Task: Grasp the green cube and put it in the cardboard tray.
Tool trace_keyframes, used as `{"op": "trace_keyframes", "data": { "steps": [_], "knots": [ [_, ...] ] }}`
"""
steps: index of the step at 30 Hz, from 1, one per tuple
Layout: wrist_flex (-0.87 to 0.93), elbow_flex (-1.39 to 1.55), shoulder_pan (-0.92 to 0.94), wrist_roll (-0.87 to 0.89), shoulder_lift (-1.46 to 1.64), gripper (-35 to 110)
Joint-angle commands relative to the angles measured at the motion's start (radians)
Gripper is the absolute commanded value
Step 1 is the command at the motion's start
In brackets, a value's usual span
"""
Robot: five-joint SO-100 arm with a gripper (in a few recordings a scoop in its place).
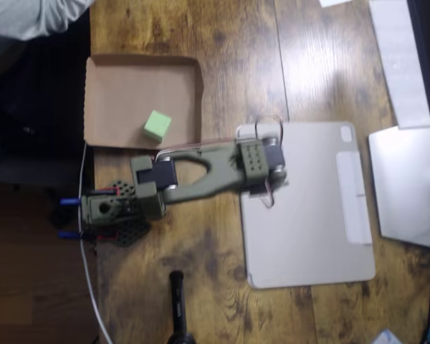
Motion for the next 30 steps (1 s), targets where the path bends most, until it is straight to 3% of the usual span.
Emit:
{"op": "trace_keyframes", "data": {
  "steps": [1, 21, 26, 30],
  "knots": [
    [0.011, 0.066, 0.025, 0.000, 0.052, 9],
    [0.011, 0.144, 0.008, 0.025, 0.057, 6],
    [0.011, 0.140, 0.043, 0.153, 0.094, 7],
    [0.011, 0.141, 0.014, 0.132, 0.026, 0]
  ]
}}
